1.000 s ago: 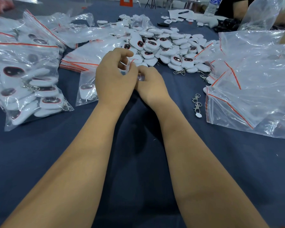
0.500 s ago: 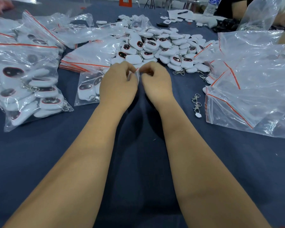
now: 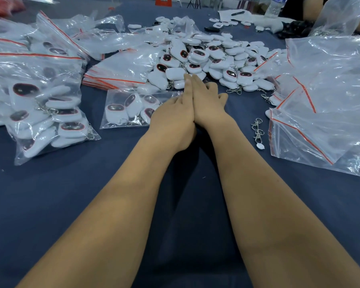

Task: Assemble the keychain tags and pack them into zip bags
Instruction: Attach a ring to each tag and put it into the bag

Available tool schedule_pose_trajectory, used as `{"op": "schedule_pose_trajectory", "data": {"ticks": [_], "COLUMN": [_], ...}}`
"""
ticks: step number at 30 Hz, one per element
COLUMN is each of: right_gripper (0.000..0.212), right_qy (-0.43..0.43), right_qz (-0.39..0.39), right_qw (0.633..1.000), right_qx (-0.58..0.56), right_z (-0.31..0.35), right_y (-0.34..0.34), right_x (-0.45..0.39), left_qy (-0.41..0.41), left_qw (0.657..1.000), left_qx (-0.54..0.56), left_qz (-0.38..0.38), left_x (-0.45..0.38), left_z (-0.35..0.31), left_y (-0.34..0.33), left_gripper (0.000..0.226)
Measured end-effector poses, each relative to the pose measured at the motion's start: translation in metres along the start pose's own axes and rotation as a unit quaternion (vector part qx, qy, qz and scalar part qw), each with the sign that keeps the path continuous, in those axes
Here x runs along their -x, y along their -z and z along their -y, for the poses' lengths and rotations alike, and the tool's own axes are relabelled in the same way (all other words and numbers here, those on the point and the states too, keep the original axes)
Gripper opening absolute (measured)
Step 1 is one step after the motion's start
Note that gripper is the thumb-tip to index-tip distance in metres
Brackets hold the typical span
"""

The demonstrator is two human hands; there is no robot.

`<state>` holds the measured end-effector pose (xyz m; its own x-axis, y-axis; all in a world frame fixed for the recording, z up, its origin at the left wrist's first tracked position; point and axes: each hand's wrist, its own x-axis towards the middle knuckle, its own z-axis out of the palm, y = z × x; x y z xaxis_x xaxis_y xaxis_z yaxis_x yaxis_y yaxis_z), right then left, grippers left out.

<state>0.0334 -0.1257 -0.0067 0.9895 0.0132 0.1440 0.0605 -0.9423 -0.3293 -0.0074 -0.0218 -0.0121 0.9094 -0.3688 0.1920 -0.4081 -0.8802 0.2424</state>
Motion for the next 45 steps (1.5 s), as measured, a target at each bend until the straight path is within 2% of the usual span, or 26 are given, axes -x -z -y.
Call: {"op": "schedule_pose_trajectory", "data": {"ticks": [3,7,12,14,18,22,25,27,31,35,41,45], "right_gripper": [0.056,0.042,0.016,0.019,0.025,0.027,0.021,0.025,0.026,0.002,0.023,0.037], "right_qy": [-0.003,-0.002,-0.026,-0.033,-0.045,-0.067,-0.065,-0.058,-0.051,-0.036,0.003,-0.011], "right_qz": [0.014,-0.051,-0.079,-0.076,-0.090,-0.106,-0.099,-0.092,-0.098,-0.044,-0.029,-0.031], "right_qw": [1.000,0.998,0.988,0.978,0.934,0.903,0.856,0.837,0.854,0.863,0.875,0.862], "right_qx": [-0.016,0.021,-0.130,-0.190,-0.343,-0.410,-0.503,-0.537,-0.509,-0.502,-0.483,-0.506], "right_z": [-0.001,0.000,-0.002,-0.004,-0.006,-0.005,-0.002,0.001,0.002,0.003,0.002,0.000], "right_y": [0.001,-0.003,-0.001,0.001,0.004,0.008,0.012,0.013,0.013,0.013,0.010,0.010], "right_x": [0.000,0.002,0.007,0.011,0.016,0.019,0.023,0.025,0.024,0.024,0.026,0.026], "left_qy": [0.002,0.028,0.062,0.077,0.112,0.093,0.053,0.052,0.088,0.116,0.094,0.104], "left_qw": [1.000,1.000,0.996,0.993,0.984,0.979,0.967,0.953,0.924,0.897,0.905,0.904], "left_qx": [-0.005,0.007,0.016,0.028,0.077,0.116,0.180,0.233,0.331,0.394,0.394,0.397], "left_qz": [0.010,-0.004,-0.066,-0.086,-0.118,-0.137,-0.171,-0.184,-0.172,-0.165,-0.130,-0.121], "left_x": [0.001,0.000,-0.006,-0.009,-0.013,-0.010,-0.007,-0.007,-0.007,-0.004,-0.003,-0.003], "left_z": [0.000,0.002,0.012,0.017,0.025,0.026,0.024,0.023,0.023,0.022,0.023,0.022], "left_y": [0.001,-0.002,-0.002,0.001,0.004,0.004,0.006,0.007,0.010,0.013,0.009,0.010], "left_gripper": [0.084,0.079,0.054,0.043,0.047,0.057,0.053,0.042,0.025,0.025,0.044,0.046]}}
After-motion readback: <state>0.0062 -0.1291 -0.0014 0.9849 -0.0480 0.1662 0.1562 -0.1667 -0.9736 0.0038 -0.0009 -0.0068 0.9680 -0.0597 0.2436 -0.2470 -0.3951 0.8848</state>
